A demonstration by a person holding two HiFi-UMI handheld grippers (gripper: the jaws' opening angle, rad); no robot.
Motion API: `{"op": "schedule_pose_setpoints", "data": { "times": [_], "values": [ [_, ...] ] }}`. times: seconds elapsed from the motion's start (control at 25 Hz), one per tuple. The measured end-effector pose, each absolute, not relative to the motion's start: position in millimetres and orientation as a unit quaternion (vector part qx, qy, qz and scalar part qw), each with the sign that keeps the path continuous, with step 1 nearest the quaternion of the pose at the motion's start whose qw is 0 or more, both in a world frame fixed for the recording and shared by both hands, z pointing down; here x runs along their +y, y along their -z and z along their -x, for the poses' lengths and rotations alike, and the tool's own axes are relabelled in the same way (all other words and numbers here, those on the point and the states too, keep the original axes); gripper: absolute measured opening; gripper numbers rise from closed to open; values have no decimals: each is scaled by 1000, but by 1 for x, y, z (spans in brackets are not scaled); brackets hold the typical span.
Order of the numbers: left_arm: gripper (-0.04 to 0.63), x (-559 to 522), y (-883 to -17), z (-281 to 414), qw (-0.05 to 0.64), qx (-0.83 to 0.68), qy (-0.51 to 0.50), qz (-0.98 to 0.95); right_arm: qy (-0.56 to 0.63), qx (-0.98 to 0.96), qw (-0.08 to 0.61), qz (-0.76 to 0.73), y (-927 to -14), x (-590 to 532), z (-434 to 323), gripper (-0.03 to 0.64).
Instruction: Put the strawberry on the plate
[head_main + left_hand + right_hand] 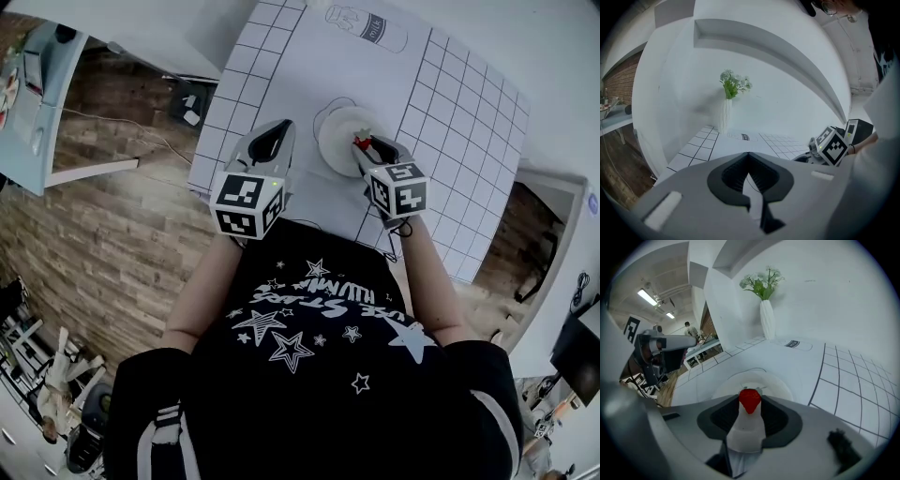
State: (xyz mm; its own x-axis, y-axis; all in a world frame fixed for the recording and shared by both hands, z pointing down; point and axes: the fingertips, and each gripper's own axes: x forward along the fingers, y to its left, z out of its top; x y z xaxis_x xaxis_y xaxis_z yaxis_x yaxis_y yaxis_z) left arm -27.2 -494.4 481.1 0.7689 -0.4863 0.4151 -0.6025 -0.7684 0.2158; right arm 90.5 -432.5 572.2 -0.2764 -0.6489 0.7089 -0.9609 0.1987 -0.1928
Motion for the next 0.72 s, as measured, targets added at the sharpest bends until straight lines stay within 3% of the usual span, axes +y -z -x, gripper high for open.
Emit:
{"op": "schedule_pose_setpoints", "data": {
  "times": [0.72],
  "values": [
    [9,-478,-461,22,150,-304,-172,-925,-302,-751,234,-539,-551,-412,-98,166]
  ]
}}
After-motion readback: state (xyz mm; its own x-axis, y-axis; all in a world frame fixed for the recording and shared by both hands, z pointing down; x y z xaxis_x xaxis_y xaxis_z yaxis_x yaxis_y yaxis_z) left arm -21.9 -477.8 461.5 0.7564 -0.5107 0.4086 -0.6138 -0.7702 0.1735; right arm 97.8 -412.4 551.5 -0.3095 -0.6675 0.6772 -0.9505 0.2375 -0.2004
